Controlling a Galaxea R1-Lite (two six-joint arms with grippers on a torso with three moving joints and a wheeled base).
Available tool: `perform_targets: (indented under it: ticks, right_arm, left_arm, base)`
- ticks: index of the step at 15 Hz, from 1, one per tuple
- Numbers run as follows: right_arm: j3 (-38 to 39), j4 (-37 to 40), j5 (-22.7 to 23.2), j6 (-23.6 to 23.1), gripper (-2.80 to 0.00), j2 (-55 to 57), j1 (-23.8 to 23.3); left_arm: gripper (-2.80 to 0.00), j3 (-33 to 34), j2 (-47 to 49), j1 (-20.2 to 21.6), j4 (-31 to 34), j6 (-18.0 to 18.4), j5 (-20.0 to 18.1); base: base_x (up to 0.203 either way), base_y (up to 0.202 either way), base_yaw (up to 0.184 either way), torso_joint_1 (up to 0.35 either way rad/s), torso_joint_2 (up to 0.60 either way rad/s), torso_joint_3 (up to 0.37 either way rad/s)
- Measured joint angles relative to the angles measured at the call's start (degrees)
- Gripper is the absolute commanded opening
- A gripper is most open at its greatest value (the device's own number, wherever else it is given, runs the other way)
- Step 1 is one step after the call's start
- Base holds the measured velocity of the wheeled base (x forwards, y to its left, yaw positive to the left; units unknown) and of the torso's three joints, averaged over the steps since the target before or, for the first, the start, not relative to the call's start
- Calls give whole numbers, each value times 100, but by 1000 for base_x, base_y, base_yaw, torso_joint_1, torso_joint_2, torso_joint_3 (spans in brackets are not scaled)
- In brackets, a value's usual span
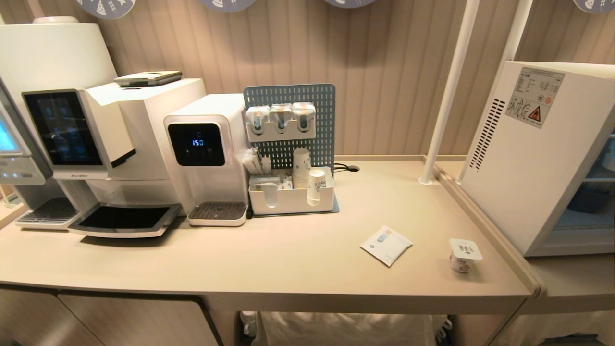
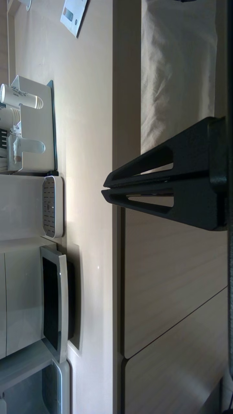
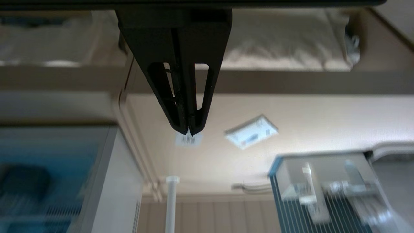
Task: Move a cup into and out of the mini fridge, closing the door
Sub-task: Close the freezer door
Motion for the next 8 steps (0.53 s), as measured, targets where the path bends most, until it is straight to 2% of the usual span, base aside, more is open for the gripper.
perform_targets:
  ticks: [2, 8]
  right_arm:
    - [9, 378, -8, -4, -280, -6, -2]
    - [-2, 449, -16, 54, -280, -6, -2]
  left_arm:
    - [-280, 0, 0, 0, -1, 1, 0]
    - [-280, 0, 0, 0, -2, 1, 2]
  base:
    - [0, 0, 0, 0, 0, 0]
    - [0, 0, 0, 0, 0, 0]
